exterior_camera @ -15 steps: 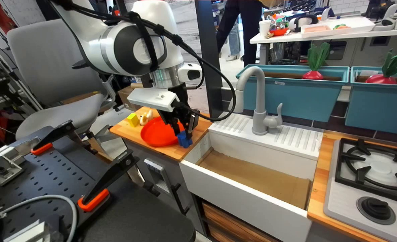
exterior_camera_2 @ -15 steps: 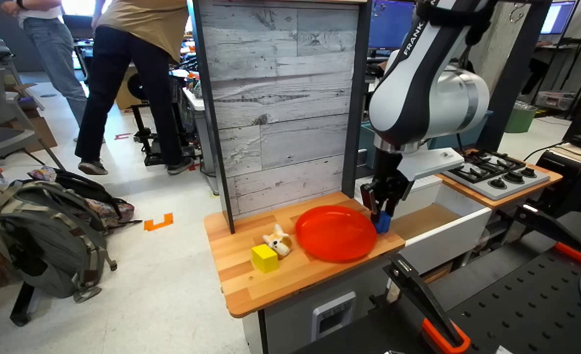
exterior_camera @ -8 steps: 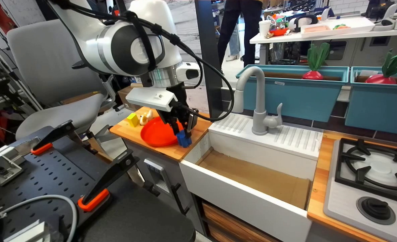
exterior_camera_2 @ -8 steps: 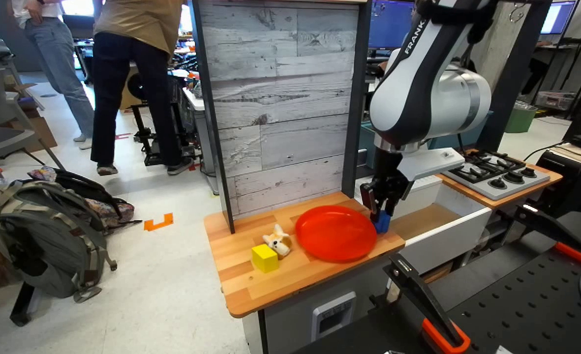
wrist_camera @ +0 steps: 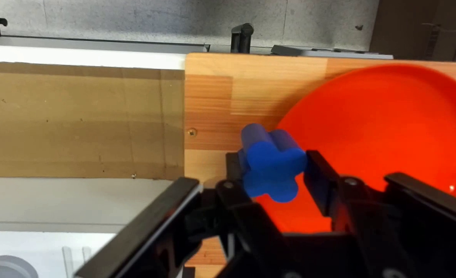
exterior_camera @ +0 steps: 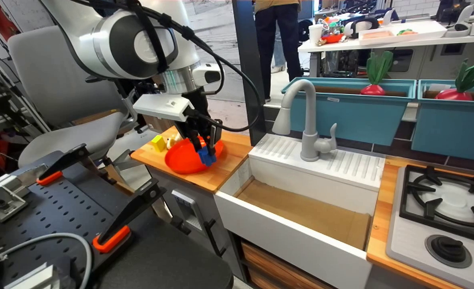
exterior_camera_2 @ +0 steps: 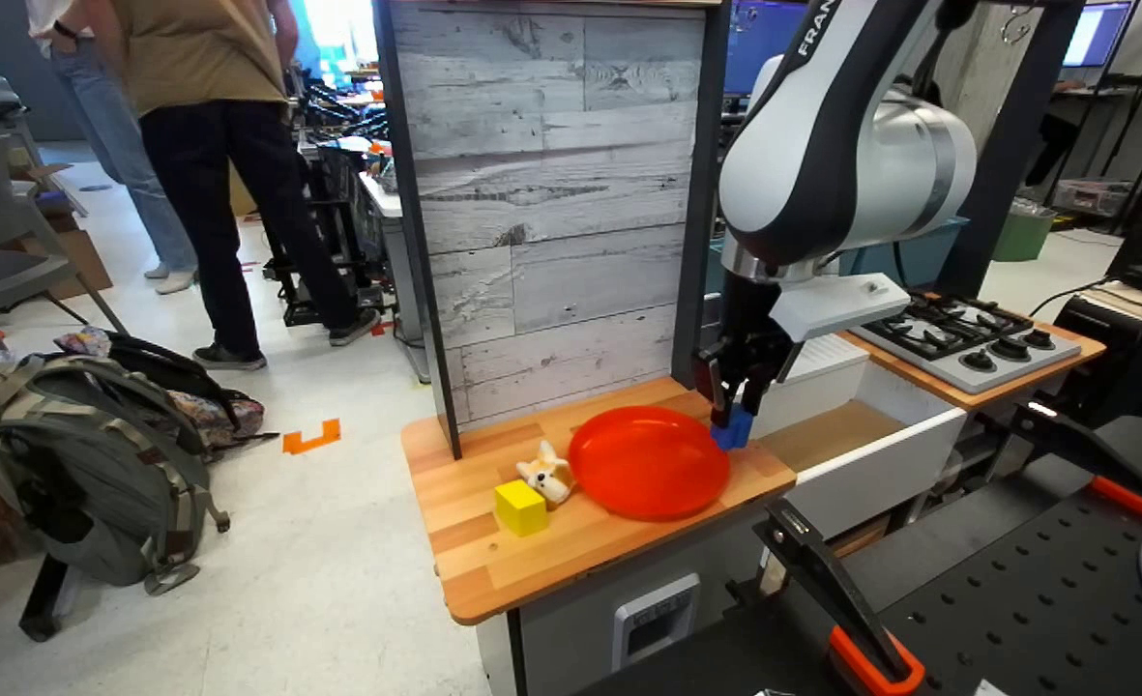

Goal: Put the blue block on the orange plate

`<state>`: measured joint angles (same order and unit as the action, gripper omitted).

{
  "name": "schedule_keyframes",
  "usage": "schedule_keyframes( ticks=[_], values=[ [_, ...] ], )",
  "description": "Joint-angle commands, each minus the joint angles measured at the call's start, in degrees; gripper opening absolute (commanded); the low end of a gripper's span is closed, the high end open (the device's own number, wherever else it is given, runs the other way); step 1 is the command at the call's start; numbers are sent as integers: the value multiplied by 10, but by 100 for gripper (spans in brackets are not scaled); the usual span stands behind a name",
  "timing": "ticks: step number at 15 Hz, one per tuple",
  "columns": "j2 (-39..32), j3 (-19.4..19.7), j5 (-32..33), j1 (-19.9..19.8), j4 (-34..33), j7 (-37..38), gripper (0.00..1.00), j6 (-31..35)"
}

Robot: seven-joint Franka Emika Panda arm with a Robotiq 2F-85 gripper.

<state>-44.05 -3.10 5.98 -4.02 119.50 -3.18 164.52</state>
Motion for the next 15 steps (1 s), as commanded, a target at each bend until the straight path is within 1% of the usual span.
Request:
schedule_keyframes(
  ticks=[1, 5, 7, 15],
  values=[
    [26, -3, -17, 28, 28, 14, 20, 18],
    [14, -2, -18, 57, 10, 36, 20, 14],
    [9, -4, -20, 65, 2, 44, 20, 17],
    [-29, -2, -35, 80, -54, 57, 20, 6]
  ],
)
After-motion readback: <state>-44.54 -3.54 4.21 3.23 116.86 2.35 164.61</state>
